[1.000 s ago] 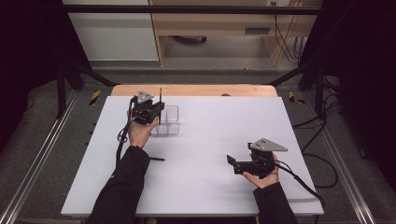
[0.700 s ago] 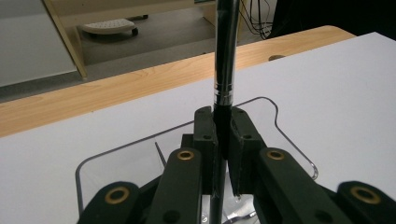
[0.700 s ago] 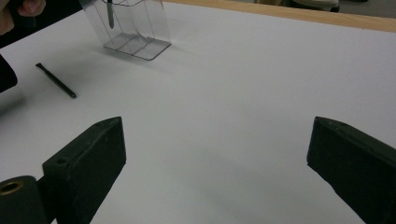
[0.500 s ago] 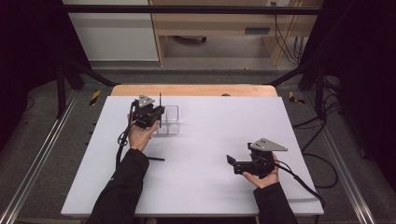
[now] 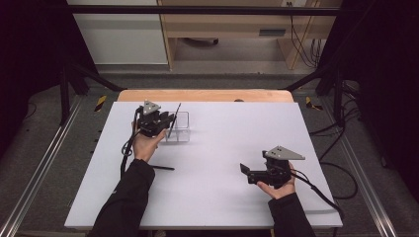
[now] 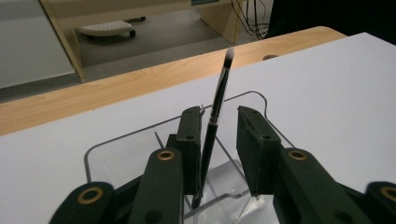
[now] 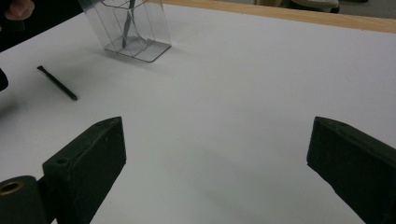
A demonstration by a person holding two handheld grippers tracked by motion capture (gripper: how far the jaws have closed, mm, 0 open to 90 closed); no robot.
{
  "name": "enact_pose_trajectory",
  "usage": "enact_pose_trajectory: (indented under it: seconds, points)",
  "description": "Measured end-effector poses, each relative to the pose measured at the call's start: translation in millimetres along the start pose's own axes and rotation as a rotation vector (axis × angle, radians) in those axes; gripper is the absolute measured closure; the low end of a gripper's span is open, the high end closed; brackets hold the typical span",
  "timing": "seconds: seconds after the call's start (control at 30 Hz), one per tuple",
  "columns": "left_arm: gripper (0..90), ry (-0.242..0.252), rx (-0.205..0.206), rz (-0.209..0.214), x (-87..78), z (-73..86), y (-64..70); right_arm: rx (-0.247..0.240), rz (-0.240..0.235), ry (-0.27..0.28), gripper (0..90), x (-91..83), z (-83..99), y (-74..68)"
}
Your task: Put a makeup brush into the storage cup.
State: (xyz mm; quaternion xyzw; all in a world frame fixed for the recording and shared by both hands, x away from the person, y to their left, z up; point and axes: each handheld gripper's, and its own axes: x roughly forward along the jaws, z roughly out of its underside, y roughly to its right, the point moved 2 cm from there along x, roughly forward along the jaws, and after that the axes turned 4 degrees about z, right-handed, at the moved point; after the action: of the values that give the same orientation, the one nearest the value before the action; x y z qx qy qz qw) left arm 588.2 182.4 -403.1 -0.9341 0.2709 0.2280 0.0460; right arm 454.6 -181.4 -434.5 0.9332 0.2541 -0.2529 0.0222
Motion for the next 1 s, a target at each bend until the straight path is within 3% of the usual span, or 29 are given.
enact_pose_trajectory:
  seconds: [0.4,1.0]
  points:
    - [53.9,0.035,0.004,0.03,-33.6,1.4,5.0,0.006,-0.003,0.015,5.3,-3.3,-2.6,1.6]
    - [37.7,0.045,0.046,0.068,-71.1,26.3,18.1,0.009,-0.004,0.016,6.0,-2.9,-3.3,1.0]
